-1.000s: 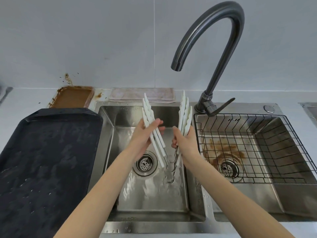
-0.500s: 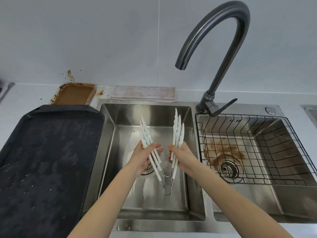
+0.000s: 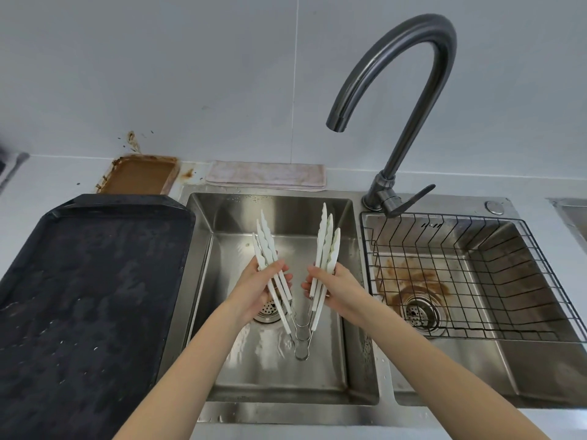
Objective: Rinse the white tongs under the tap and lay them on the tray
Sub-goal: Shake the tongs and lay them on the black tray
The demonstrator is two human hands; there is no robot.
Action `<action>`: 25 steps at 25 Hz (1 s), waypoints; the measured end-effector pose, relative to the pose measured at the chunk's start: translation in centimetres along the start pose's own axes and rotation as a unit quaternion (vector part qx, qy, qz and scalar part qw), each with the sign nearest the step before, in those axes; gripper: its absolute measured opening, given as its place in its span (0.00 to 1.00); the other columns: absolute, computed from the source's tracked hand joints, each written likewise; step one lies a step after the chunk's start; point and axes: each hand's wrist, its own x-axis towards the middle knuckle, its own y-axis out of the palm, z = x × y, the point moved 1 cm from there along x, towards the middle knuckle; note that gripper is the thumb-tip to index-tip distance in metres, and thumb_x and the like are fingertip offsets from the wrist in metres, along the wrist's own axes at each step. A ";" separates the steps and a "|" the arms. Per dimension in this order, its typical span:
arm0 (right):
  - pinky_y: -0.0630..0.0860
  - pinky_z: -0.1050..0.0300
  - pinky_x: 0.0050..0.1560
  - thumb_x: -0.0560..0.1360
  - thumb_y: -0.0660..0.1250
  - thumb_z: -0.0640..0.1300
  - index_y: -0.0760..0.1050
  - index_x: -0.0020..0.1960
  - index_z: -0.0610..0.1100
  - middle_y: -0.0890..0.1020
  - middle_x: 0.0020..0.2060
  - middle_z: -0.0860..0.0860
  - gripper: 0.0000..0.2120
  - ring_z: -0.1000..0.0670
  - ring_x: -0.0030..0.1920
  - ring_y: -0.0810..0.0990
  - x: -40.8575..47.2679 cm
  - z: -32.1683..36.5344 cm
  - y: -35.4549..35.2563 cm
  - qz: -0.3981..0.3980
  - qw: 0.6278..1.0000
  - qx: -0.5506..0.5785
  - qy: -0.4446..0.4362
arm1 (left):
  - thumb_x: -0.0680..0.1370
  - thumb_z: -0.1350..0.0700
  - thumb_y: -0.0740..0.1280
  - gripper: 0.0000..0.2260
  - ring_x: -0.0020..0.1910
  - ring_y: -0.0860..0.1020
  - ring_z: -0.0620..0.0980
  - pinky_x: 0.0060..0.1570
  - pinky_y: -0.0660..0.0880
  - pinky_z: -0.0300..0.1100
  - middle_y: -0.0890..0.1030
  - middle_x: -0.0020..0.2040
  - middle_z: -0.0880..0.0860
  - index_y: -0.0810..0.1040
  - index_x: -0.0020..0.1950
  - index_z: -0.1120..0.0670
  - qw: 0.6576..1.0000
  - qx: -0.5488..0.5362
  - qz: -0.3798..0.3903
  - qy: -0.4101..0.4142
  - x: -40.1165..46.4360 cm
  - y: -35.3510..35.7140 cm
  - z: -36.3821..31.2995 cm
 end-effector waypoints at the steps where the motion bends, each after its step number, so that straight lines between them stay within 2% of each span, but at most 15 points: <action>1: 0.81 0.56 0.44 0.76 0.65 0.40 0.72 0.44 0.44 0.78 0.34 0.48 0.02 0.53 0.34 0.82 -0.2 0.2 0.2 0.006 1.000 -0.001 0.001 | 0.76 0.61 0.65 0.08 0.42 0.80 0.51 0.37 0.79 0.41 0.78 0.43 0.54 0.72 0.54 0.57 1.000 0.006 0.003 0.005 -0.3 -0.1 -0.4; 4: 0.81 0.54 0.47 0.76 0.65 0.39 0.72 0.46 0.42 0.78 0.36 0.47 0.01 0.51 0.37 0.81 -0.4 1.0 1.3 0.017 1.000 0.006 0.003 | 0.77 0.61 0.64 0.07 0.42 0.80 0.51 0.35 0.81 0.39 0.79 0.44 0.55 0.72 0.55 0.56 0.999 0.025 0.009 0.029 -1.0 -0.9 -1.7; 7: 0.80 0.56 0.43 0.76 0.63 0.38 0.71 0.47 0.42 0.78 0.38 0.46 0.01 0.50 0.39 0.81 -0.7 1.9 3.4 0.028 1.000 0.006 0.007 | 0.77 0.60 0.64 0.10 0.41 0.82 0.50 0.36 0.81 0.39 0.80 0.45 0.55 0.71 0.57 0.56 0.997 0.046 0.017 0.054 -1.7 -2.3 -3.3; 9: 0.79 0.55 0.44 0.76 0.63 0.37 0.71 0.48 0.41 0.77 0.39 0.46 0.02 0.49 0.41 0.80 -0.9 2.2 5.1 0.035 0.999 0.009 0.006 | 0.77 0.60 0.64 0.07 0.37 0.84 0.47 0.35 0.81 0.39 0.80 0.44 0.55 0.72 0.54 0.54 0.996 0.062 0.017 0.068 -2.3 -3.6 -4.4; 11: 0.78 0.54 0.47 0.77 0.62 0.37 0.70 0.54 0.39 0.77 0.41 0.45 0.06 0.48 0.42 0.80 -1.1 2.4 6.9 0.042 0.999 0.013 0.002 | 0.77 0.60 0.64 0.04 0.35 0.84 0.45 0.34 0.81 0.37 0.81 0.45 0.55 0.72 0.50 0.52 0.994 0.077 0.012 0.082 -2.8 -5.0 -5.5; 14: 0.79 0.54 0.47 0.77 0.62 0.38 0.70 0.60 0.36 0.78 0.41 0.45 0.12 0.49 0.42 0.81 -1.0 2.4 9.9 0.046 0.999 -0.020 0.002 | 0.77 0.59 0.64 0.07 0.39 0.84 0.46 0.36 0.81 0.37 0.81 0.46 0.54 0.73 0.55 0.54 0.990 0.102 0.000 0.095 -3.6 -7.8 -6.9; 16: 0.79 0.55 0.47 0.77 0.62 0.38 0.71 0.58 0.35 0.79 0.40 0.45 0.11 0.50 0.41 0.80 -0.9 2.1 12.0 0.051 0.998 -0.045 0.009 | 0.77 0.58 0.64 0.10 0.42 0.83 0.48 0.36 0.81 0.37 0.81 0.47 0.55 0.71 0.58 0.55 0.987 0.129 -0.011 0.095 -4.2 -9.9 -7.8; 18: 0.79 0.58 0.44 0.77 0.62 0.39 0.74 0.50 0.38 0.79 0.39 0.46 0.05 0.51 0.41 0.80 -0.8 1.7 14.3 0.063 0.996 -0.061 0.007 | 0.77 0.58 0.63 0.08 0.43 0.82 0.49 0.34 0.81 0.36 0.81 0.47 0.55 0.71 0.57 0.54 0.986 0.135 -0.020 0.091 -4.7 -12.0 -8.6; 20: 0.78 0.59 0.43 0.77 0.61 0.39 0.74 0.45 0.41 0.80 0.39 0.47 0.04 0.50 0.41 0.80 -0.6 1.4 16.5 0.068 0.995 -0.072 0.008 | 0.78 0.59 0.63 0.06 0.44 0.82 0.50 0.34 0.81 0.37 0.81 0.47 0.55 0.71 0.53 0.52 0.987 0.132 -0.029 0.086 -5.1 -14.0 -9.4; 25: 0.79 0.53 0.51 0.77 0.62 0.40 0.73 0.51 0.40 0.79 0.38 0.48 0.05 0.49 0.42 0.79 1.1 0.3 21.4 0.067 0.993 -0.095 0.026 | 0.77 0.60 0.63 0.07 0.45 0.80 0.50 0.33 0.81 0.39 0.79 0.47 0.55 0.70 0.55 0.55 0.985 0.143 -0.068 0.074 -4.9 -18.7 -10.5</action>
